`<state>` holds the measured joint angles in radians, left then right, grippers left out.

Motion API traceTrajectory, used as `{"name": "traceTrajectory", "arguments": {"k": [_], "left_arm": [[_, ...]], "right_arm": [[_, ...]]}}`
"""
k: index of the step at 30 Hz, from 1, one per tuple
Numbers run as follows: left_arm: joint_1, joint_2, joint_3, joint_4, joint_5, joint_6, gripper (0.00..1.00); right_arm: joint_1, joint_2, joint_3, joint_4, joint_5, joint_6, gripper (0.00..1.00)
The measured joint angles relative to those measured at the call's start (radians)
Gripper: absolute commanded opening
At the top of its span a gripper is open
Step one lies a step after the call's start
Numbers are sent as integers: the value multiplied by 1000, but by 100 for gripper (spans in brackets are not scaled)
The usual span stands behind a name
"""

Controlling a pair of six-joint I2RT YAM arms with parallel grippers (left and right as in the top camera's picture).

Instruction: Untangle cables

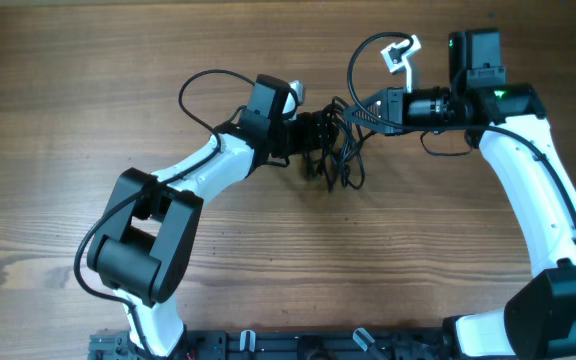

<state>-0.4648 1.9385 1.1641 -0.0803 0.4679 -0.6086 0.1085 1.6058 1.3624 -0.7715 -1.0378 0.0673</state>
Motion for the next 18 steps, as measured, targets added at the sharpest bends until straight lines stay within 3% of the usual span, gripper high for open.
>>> {"name": "traceTrajectory", "arguments": {"k": [11, 18], "left_arm": [[0, 0, 0, 1, -1, -15, 77], [0, 0, 0, 3, -4, -23, 77]], "right_arm": [[0, 0, 0, 0, 29, 0, 5], [0, 0, 0, -3, 129, 23, 23]]}}
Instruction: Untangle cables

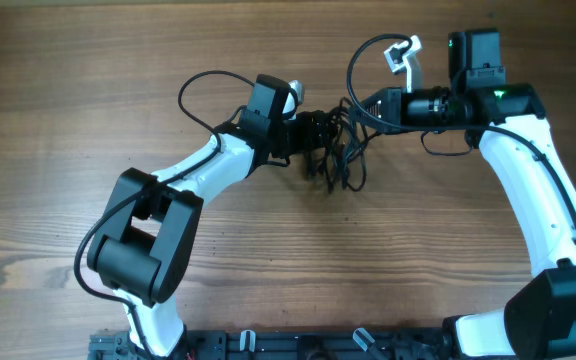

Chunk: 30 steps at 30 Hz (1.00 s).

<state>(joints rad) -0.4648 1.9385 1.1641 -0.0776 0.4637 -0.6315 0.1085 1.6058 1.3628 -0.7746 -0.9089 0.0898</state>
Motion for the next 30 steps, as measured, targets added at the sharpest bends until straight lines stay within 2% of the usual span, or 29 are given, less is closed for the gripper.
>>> {"name": "traceTrajectory", "arguments": {"k": [3, 5, 6, 7, 10, 21, 30], "left_arm": [[0, 0, 0, 0, -2, -3, 77], [0, 0, 0, -1, -4, -3, 77], [0, 0, 0, -2, -6, -3, 77], [0, 0, 0, -8, -7, -3, 77], [0, 0, 0, -27, -8, -11, 77], [0, 0, 0, -40, -11, -30, 80], [0, 1, 0, -42, -11, -33, 85]], "right_arm": [[0, 0, 1, 0, 49, 19, 33], [0, 0, 1, 0, 85, 28, 44], [0, 0, 1, 0, 113, 40, 60], [0, 0, 1, 0, 127, 41, 67], [0, 0, 1, 0, 155, 44, 75], [0, 0, 1, 0, 214, 50, 93], [0, 0, 1, 2, 215, 51, 95]]}}
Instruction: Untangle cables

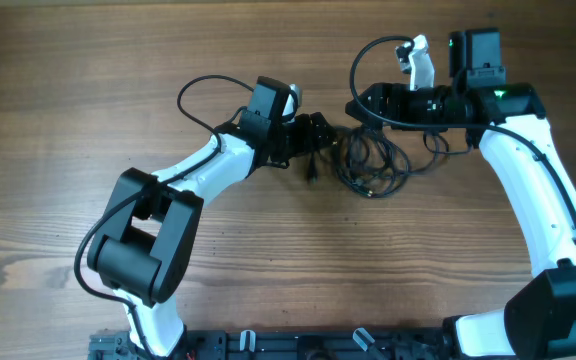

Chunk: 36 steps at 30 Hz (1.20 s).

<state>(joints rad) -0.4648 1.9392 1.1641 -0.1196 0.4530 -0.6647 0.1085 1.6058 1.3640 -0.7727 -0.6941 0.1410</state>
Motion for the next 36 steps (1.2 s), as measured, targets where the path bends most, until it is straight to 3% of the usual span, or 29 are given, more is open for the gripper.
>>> {"name": "traceTrajectory", "arguments": {"k": [10, 12, 22, 32, 36], "left_arm": [[2, 0, 0, 0, 0, -1, 85], [5, 0, 0, 5, 0, -1, 80], [26, 0, 0, 141, -9, -22, 87], [-47, 39, 0, 156, -68, -34, 71], [-103, 42, 1, 114, -138, -68, 69]], "right_arm": [[4, 0, 0, 11, 0, 16, 95], [7, 0, 0, 14, 6, 16, 95], [-46, 0, 18, 18, 74, 114, 93], [-218, 0, 53, 32, 102, 257, 93], [-245, 0, 53, 32, 112, 269, 93]]}}
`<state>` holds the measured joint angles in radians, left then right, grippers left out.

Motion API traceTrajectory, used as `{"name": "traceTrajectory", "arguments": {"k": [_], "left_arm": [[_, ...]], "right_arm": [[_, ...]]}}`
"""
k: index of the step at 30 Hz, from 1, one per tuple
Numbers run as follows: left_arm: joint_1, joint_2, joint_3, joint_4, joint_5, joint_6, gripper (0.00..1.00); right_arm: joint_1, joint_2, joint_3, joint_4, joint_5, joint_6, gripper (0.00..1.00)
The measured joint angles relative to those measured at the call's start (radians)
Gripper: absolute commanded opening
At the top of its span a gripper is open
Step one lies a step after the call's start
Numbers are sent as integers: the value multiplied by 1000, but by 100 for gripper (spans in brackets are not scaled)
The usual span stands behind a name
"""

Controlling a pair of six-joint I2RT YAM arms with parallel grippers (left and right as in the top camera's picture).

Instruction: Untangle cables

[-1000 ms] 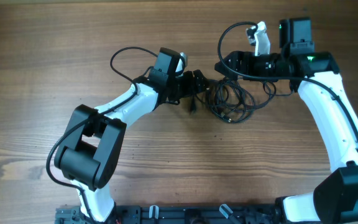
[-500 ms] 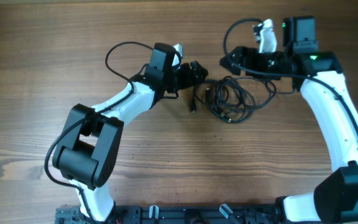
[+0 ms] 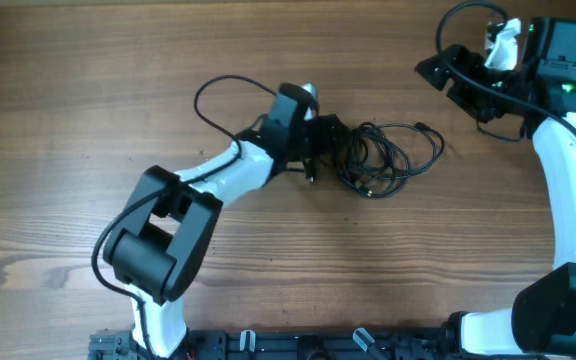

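Note:
A tangle of thin black cables [image 3: 383,160] lies on the wooden table [image 3: 88,60] in loose loops, with one end reaching right to about [image 3: 436,140]. My left gripper [image 3: 328,133] sits at the tangle's left edge and looks shut on a black strand; a short cable end [image 3: 311,172] hangs just below it. At the far right my right gripper [image 3: 426,72] hovers well above and right of the tangle, with its fingers apart and no cable between them.
The left arm's own black lead [image 3: 218,90] loops over the table behind its wrist. The right arm's lead [image 3: 458,20] loops near the top edge. The arm bases stand along the table's front edge.
My right gripper was at the tangle's top edge; it now sits far up and right, free of the cables. The tangle lies spread wider to the right. My left gripper shifted slightly right.
At first both grippers met at a tight knot of cables in the middle. Then the right gripper stood further right with the bundle loosened into loops beside it. Now the right gripper is away and the loops lie flat, with the left gripper still at their left edge.

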<state>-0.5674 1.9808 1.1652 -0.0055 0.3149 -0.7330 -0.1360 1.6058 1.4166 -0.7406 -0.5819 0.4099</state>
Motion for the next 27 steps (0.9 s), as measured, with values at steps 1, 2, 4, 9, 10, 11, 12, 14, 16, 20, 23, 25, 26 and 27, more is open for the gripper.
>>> {"name": "traceTrajectory", "arguments": {"k": [1, 2, 4, 9, 10, 11, 12, 14, 16, 20, 23, 25, 26, 27], "left_arm": [[-14, 0, 0, -32, -25, -13, 69], [-27, 0, 0, -65, -50, -24, 69], [-44, 0, 0, -101, -89, -46, 68], [-60, 0, 0, -130, -143, -121, 63], [-62, 0, 0, -132, -147, -128, 62], [-66, 0, 0, -134, -154, -135, 61], [-68, 0, 0, -137, -158, -140, 61], [-77, 0, 0, -142, -163, -147, 61], [-86, 0, 0, -146, -165, -150, 61], [-98, 0, 2, -183, -169, -156, 62], [-98, -1, 11, -212, -169, -157, 63], [-98, -2, 13, -221, -168, -158, 63], [-98, -2, 13, -222, -169, -158, 63], [-98, -2, 13, -222, -168, -158, 63]], "right_arm": [[1, 0, 0, -2, 1, 2, 93], [2, 0, 0, -5, 4, 2, 94], [2, 0, 0, -7, 9, 2, 93], [2, 0, 0, -8, 19, -3, 93], [2, 0, 0, -8, 19, -3, 93], [2, 0, 0, -10, 19, -3, 94], [2, 0, 0, -13, 21, -3, 93], [2, 0, 0, -15, 23, -3, 93], [2, 0, 0, -14, 26, -3, 94], [5, 0, 0, 19, 30, 6, 94], [22, 0, 0, 35, 30, 17, 93], [50, 0, 0, 35, 30, 21, 93], [63, 0, 0, 36, 30, 22, 94], [80, 0, 0, 38, 31, 24, 93]]}}
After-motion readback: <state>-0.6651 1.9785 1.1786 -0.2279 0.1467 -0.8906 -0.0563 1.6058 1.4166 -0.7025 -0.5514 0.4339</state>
